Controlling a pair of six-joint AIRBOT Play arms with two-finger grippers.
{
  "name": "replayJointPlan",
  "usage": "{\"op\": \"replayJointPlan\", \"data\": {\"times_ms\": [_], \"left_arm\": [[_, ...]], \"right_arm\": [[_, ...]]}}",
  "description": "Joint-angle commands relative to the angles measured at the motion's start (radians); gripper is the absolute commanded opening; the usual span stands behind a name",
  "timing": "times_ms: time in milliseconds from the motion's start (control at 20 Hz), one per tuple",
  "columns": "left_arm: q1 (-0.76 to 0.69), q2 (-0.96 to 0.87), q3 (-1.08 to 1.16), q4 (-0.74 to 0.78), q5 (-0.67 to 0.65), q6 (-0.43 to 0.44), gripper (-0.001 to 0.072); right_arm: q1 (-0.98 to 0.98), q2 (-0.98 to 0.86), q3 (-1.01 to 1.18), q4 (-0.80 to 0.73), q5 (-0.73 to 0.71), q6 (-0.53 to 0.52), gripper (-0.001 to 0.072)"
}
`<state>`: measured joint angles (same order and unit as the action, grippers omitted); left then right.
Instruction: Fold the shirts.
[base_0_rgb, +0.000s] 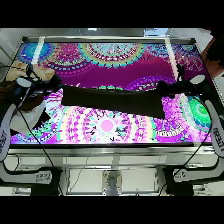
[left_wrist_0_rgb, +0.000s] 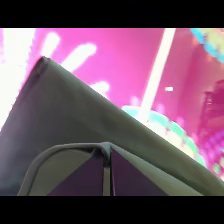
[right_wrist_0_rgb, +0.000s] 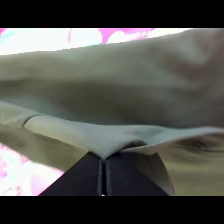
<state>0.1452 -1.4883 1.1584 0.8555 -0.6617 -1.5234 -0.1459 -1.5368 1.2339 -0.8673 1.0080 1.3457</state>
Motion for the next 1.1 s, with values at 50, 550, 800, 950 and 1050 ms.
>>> {"op": "replayJointPlan", "data": {"times_ms": [50,550,800,950,1050], "left_arm": [[-0.014,-0.094,0.028,0.065,0.094,-0.032,0.0008],[-0.014,-0.097,0.032,-0.050,0.032,0.006,0.0401],[-0.047,-0.085,0.116,-0.481,-0.160,0.443,0.0402],[-0.202,-0.085,0.178,-0.446,-0.125,0.548,0.0399],[-0.340,-0.091,0.211,-0.221,0.011,0.440,0.0338]], "right_arm": [[0.040,-0.153,0.021,-0.016,-0.144,-0.006,0.0027],[0.007,-0.094,0.021,0.011,-0.090,-0.042,0.0240],[-0.122,0.080,0.021,-0.052,0.022,-0.060,0.0280],[-0.230,0.088,0.015,-0.074,0.145,-0.004,0.0459],[-0.277,0.071,-0.007,-0.070,0.188,-0.003,0.0459]]}}
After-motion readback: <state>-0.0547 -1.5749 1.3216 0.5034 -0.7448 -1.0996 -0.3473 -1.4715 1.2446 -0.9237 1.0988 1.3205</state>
